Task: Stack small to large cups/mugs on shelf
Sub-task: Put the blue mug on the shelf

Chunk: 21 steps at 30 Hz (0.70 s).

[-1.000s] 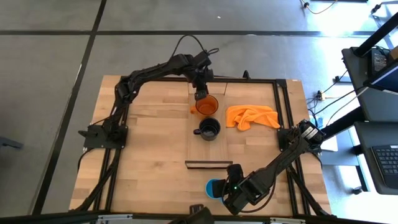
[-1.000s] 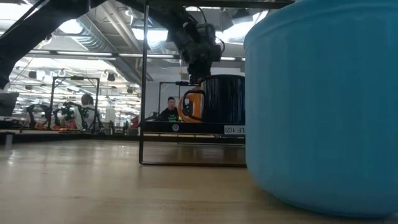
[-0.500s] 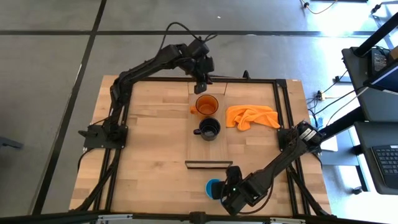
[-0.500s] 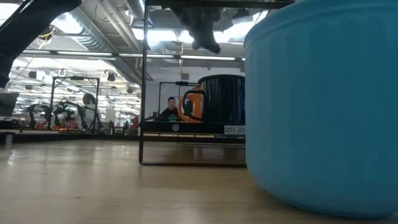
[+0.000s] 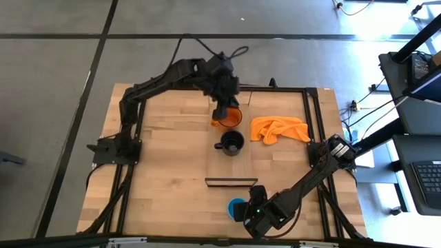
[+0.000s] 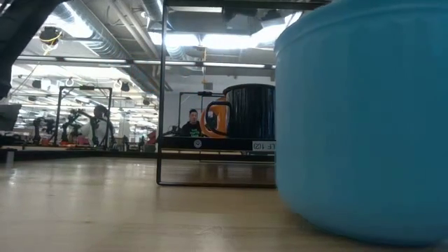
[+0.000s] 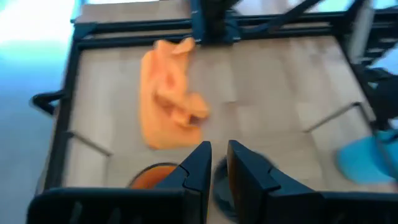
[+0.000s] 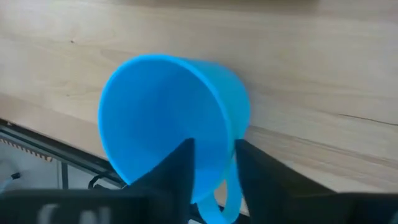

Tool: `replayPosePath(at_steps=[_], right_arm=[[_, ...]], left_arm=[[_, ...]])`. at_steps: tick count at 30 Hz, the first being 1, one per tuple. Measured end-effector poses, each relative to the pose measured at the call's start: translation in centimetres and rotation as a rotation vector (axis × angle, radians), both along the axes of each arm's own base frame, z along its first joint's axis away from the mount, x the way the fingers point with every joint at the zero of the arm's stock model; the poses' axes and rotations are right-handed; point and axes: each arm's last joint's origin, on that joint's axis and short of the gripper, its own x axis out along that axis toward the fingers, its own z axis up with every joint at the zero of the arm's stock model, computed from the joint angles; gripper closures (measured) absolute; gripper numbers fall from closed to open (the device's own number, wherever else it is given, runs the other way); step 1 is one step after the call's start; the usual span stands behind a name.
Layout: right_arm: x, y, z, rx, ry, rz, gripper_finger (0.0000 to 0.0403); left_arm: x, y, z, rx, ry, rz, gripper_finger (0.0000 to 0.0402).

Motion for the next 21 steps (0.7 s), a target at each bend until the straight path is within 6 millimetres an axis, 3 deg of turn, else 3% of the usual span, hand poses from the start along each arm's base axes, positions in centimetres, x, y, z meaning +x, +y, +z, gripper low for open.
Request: replayPosePath(at_steps=[7,13,21], right_arm=[[0.0,0.0,0.0,0.002,-0.002,0.000,0.0371],[-0.1,-0.1,0.0,-0.007,0.011,0.001,0.0384],[-0.2,-0.1,-0.1,-0.004,0.021,-0.004,0.0393]], left_arm=[[-2.2,-6.3,3.6,0.098,-0.090,-0.083,0.0355],[-5.7,-10.2,6.8,0.124,-0.182,-0.125,0.0355],[-11.2,-13.3,10.4,0.149,-0.310,-0.131,0.0355]])
